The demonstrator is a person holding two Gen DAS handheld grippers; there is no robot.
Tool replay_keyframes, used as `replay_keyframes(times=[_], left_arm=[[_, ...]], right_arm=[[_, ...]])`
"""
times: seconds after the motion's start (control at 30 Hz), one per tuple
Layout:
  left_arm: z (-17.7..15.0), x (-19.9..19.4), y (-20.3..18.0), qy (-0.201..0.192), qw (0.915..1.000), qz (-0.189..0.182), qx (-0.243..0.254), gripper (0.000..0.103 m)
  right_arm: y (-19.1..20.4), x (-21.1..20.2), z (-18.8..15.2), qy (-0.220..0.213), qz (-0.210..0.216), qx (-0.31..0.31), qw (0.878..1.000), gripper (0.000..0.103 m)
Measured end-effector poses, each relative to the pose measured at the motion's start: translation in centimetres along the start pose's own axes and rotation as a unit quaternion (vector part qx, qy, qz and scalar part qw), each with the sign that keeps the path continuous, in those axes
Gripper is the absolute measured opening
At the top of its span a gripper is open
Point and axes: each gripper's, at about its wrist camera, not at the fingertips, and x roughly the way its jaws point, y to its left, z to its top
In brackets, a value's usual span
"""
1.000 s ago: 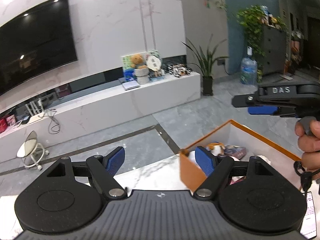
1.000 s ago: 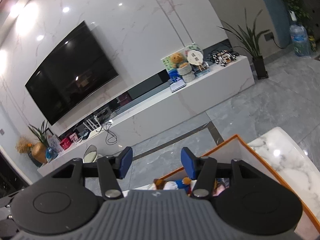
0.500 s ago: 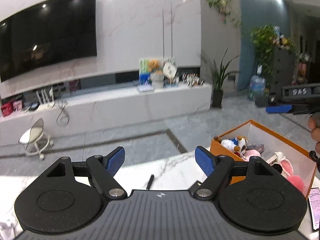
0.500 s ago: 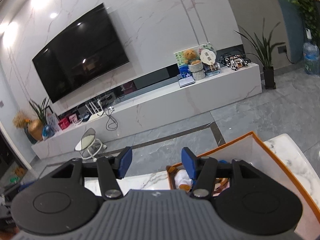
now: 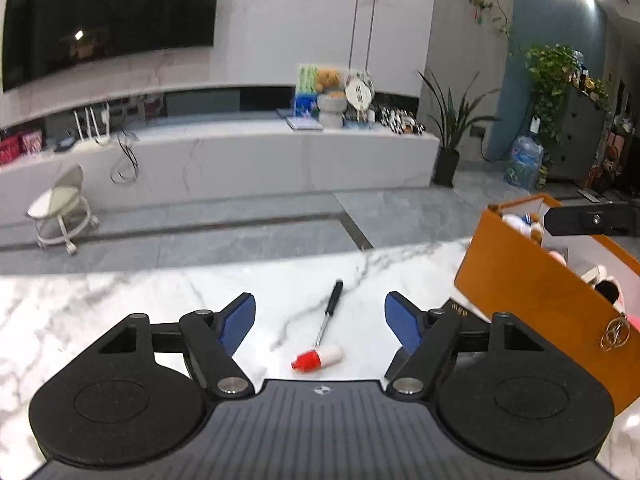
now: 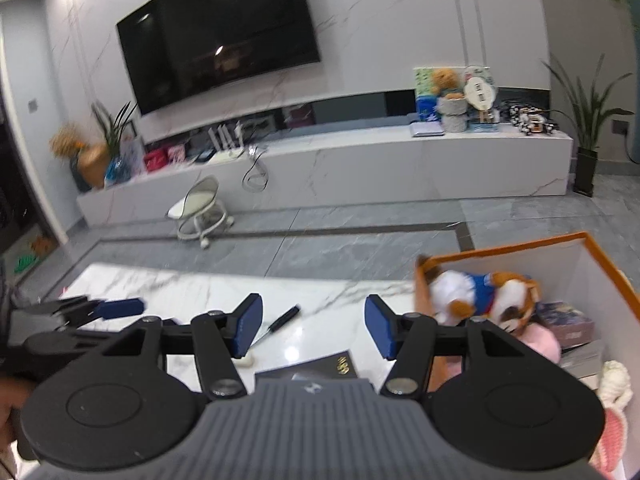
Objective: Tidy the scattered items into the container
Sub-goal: 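Move both open tools back toward the table items, then grasp the red-capped white bottle with the left tool while the right tool grasps the orange crochet ball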
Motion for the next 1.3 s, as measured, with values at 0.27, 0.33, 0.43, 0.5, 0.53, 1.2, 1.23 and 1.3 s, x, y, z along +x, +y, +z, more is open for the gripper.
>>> replay_keyframes(times=[0.27, 0.33, 0.43, 0.5, 0.53, 1.2, 1.23, 1.3], left_arm=[[-1.8, 2.4, -0.4, 0.015, 0.9982, -0.023, 0.054, 0.071], [-2.3, 3.1, -0.8, 0.021, 0.9963, -0.008, 0.083, 0.064], [-2.9, 4.2, -1.3, 0.031, 0.9933, -0.001, 0.111, 0.063], [-3.4, 4.8, -1.1, 0.035, 0.9929, -0.009, 0.113, 0.063], [-3.6, 5.0, -1.0, 0.038, 0.9927, -0.013, 0.114, 0.063], [-4.5, 8.0, 0.9, 0.055, 0.9910, -0.060, 0.106, 0.064], [-4.5, 8.1, 0.8, 0.056, 0.9909, -0.062, 0.106, 0.064], [-4.5, 8.4, 0.5, 0.058, 0.9900, -0.063, 0.112, 0.060]], right_arm=[[1.3, 1.3, -1.6, 0.031, 0.009, -0.027, 0.999, 0.060], [1.8, 1.4, -2.1, 0.038, 0.012, -0.038, 0.998, 0.060], [2.3, 1.6, -2.9, 0.051, 0.013, -0.061, 0.997, 0.060], [2.5, 1.6, -3.4, 0.061, 0.015, -0.074, 0.995, 0.060], [2.6, 1.5, -3.8, 0.068, 0.017, -0.080, 0.994, 0.061], [3.6, 2.1, -10.2, 0.183, 0.023, -0.172, 0.968, 0.060], [3.6, 2.1, -10.3, 0.185, 0.023, -0.173, 0.967, 0.060], [3.7, 2.2, -10.6, 0.189, 0.027, -0.175, 0.966, 0.060]])
